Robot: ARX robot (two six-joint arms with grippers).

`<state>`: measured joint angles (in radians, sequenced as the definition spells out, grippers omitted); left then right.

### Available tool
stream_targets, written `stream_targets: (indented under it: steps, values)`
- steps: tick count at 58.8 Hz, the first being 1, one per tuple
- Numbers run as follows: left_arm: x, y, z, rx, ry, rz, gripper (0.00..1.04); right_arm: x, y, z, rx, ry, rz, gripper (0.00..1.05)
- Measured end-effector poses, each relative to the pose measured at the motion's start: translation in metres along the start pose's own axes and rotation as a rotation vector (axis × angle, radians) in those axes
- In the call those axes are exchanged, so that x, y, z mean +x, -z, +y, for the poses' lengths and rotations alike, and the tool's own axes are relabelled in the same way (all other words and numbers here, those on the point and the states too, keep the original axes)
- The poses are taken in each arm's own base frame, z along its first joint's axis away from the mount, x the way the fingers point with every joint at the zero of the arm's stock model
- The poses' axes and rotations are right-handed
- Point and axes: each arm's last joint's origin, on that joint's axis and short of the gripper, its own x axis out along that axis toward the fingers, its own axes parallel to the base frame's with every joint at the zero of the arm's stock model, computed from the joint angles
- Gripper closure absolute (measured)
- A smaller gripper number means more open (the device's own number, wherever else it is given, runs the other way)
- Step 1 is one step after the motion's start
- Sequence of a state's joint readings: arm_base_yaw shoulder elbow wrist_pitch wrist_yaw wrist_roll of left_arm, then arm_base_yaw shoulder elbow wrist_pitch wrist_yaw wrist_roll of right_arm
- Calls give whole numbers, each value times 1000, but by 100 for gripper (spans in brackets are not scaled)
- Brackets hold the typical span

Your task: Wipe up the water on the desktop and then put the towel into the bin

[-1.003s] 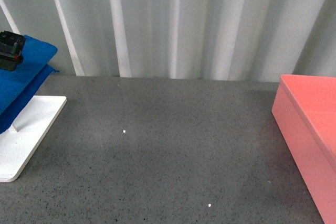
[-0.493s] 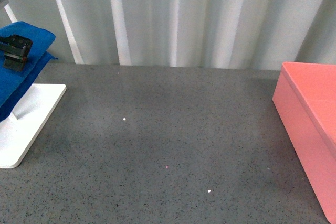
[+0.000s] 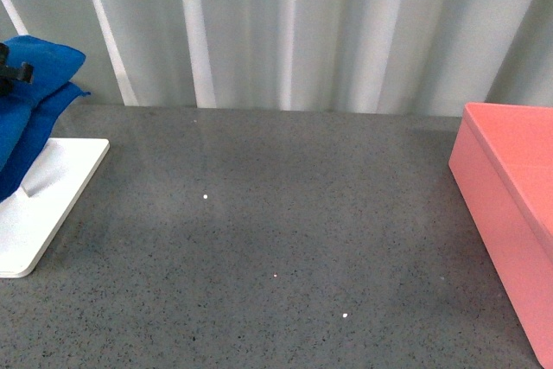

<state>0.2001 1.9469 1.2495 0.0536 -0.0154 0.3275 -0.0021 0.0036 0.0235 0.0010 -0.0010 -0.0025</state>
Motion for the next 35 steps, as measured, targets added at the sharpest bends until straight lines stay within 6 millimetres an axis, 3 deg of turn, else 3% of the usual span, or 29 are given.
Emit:
stream_targets:
  steps: [6, 18, 35]
  values:
    - [-7, -4, 0, -22, 28, -27, 98, 0, 0, 0, 0, 0, 0, 7]
    - [-29, -6, -17, -66, 160, -113, 99, 0, 0, 0, 0, 0, 0, 7]
    - [-97, -33, -83, -199, 573, -399, 99, 0, 0, 0, 0, 0, 0, 7]
